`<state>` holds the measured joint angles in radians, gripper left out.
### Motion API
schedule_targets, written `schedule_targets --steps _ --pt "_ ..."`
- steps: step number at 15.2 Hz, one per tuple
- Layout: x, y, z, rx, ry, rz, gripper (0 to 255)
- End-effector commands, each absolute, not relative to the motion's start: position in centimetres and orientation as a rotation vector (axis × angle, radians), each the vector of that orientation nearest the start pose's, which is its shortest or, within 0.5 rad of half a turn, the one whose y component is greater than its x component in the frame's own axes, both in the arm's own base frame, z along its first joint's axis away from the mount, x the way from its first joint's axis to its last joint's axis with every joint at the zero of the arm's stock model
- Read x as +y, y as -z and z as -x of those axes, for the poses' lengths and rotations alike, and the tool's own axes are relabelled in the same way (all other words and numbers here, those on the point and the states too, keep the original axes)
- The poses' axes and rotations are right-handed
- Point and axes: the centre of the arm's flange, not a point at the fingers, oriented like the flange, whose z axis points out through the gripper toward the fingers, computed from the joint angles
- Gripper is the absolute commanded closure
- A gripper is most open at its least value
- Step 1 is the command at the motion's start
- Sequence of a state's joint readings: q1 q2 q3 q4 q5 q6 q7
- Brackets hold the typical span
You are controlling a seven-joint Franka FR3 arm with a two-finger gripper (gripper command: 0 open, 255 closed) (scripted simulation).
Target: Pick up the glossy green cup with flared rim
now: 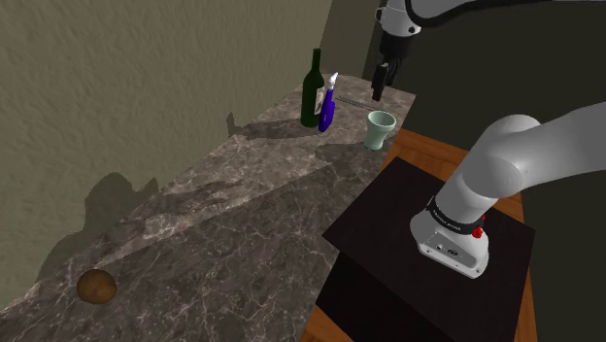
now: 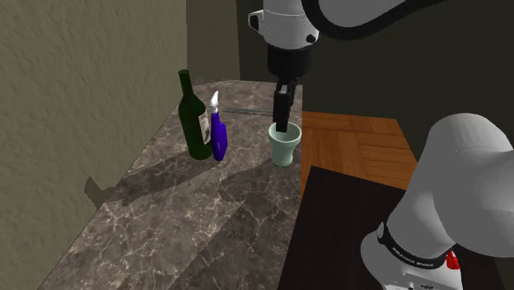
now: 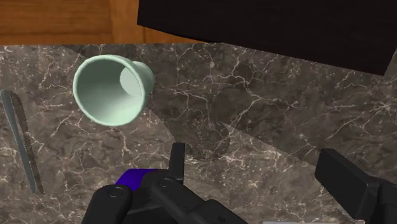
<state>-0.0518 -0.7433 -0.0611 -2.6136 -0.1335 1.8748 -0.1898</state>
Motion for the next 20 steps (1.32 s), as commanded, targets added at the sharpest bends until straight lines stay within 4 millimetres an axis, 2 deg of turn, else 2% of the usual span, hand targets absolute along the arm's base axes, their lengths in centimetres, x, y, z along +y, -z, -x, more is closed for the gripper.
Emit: schedule_targets --steps 1,15,20 --pt "-6.2 -46.1 -32.4 -0.230 0.004 3.221 0" --pt "-17.5 -31.7 -33.8 -0.326 0.094 3.218 0" --pt "-17.5 -29.0 -33.8 -0.326 0.094 3.218 0"
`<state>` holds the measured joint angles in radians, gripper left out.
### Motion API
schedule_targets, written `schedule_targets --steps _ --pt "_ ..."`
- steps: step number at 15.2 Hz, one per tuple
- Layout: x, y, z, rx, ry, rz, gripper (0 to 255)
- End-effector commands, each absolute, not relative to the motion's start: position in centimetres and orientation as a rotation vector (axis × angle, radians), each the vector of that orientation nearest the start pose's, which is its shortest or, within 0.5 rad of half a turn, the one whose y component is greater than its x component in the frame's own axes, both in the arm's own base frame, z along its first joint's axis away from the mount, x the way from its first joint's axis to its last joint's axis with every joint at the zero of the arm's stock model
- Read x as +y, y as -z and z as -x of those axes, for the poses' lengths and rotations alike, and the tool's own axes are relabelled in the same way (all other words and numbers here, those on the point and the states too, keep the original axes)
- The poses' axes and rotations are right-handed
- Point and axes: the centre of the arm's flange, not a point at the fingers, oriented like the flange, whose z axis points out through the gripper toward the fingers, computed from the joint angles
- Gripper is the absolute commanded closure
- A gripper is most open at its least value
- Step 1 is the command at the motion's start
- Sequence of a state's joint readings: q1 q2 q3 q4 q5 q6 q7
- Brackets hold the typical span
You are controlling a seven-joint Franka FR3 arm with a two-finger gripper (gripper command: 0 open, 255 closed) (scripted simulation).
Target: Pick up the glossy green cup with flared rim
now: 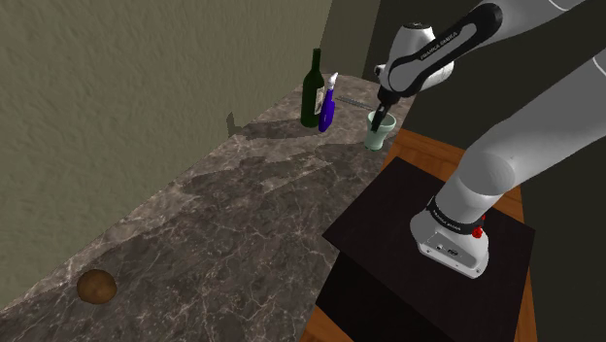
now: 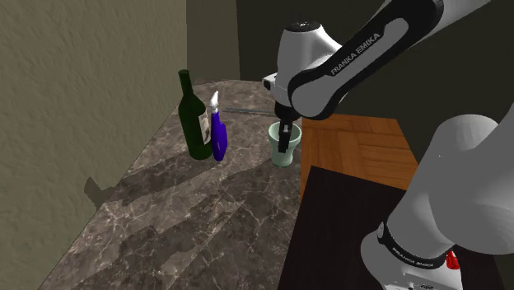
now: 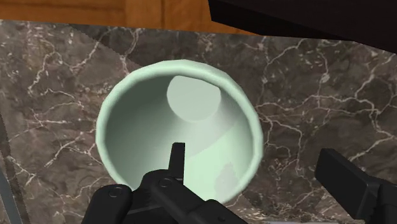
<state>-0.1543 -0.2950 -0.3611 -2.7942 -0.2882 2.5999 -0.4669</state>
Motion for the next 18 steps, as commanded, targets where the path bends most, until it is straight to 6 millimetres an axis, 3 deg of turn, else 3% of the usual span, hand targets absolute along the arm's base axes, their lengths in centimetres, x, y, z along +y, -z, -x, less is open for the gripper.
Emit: schedule_targets --steps 1,5,6,15,18 --pt "-17.5 -28.5 -33.8 -0.326 0.094 3.218 0" --pt "-17.5 -27.7 -33.8 -0.326 0.094 3.218 0" --pt "-17.5 -27.7 -33.8 -0.326 0.094 3.218 255" --pt "-17.5 -27.7 -33.8 -0.326 0.094 3.218 255" --pt "-17.5 -29.3 -33.8 -0.326 0.094 3.218 255"
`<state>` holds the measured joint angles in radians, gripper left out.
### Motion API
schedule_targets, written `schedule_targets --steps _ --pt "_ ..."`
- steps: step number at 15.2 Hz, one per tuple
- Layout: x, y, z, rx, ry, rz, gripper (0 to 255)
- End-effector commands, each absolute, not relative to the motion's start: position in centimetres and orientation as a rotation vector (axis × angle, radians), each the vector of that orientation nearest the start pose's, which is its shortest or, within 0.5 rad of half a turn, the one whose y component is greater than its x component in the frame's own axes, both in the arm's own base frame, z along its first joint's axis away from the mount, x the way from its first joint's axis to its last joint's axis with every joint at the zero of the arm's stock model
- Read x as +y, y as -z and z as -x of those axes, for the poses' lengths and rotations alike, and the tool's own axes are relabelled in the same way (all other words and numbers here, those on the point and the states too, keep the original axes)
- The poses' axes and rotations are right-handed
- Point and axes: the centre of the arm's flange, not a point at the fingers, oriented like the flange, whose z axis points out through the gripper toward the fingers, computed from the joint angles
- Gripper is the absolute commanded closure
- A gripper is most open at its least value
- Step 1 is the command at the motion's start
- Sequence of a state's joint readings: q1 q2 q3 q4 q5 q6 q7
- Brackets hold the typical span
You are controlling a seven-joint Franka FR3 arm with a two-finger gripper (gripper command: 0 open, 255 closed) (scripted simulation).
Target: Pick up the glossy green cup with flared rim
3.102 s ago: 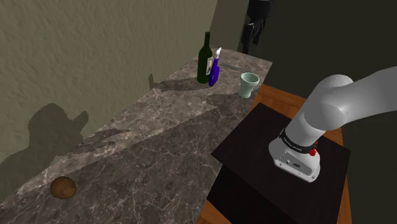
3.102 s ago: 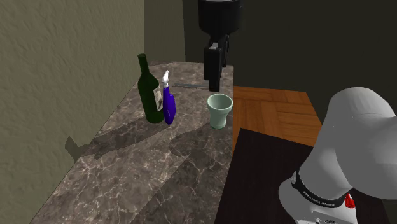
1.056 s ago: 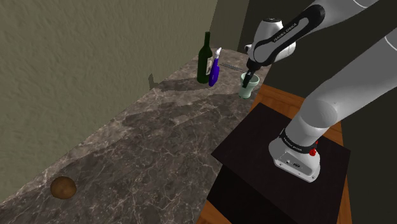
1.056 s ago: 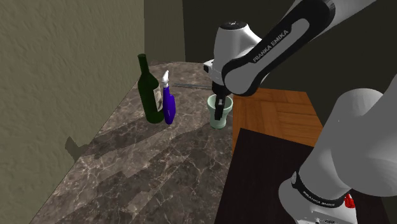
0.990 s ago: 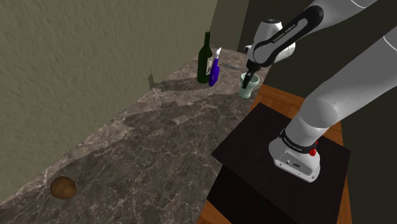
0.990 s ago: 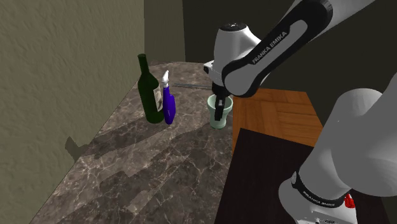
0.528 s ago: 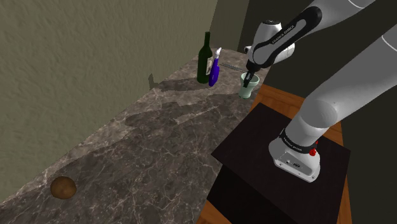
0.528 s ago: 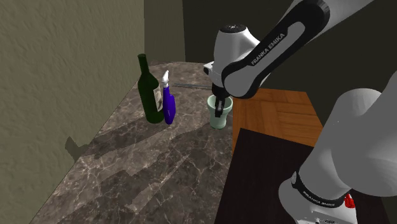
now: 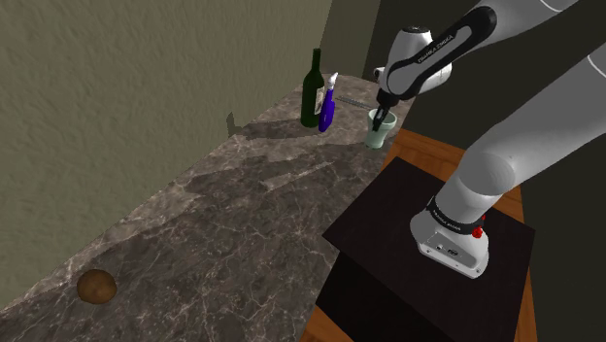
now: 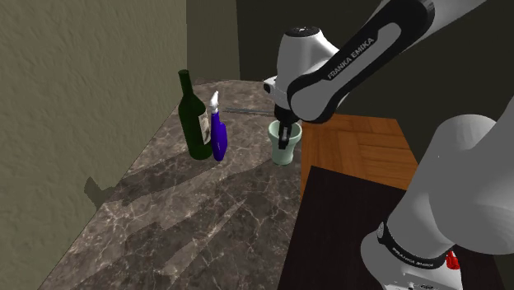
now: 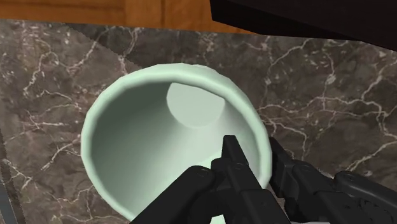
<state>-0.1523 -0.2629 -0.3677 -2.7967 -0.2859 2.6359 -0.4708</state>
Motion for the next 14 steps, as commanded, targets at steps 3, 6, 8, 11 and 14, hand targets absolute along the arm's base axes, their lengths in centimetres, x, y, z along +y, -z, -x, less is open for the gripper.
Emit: schedule_targets --steps 3,6,8,11,14 --pt "-17.5 -30.9 -33.8 -0.326 0.094 3.218 255" --pt "-17.5 -32.4 -33.8 -0.326 0.094 3.218 255" --pt "-17.5 -33.5 -33.8 -0.326 0.094 3.218 255" --pt "-17.5 -35.1 -33.8 -0.326 0.094 3.218 255" --pt "-17.5 -35.7 -33.8 -0.326 0.094 3.218 255"
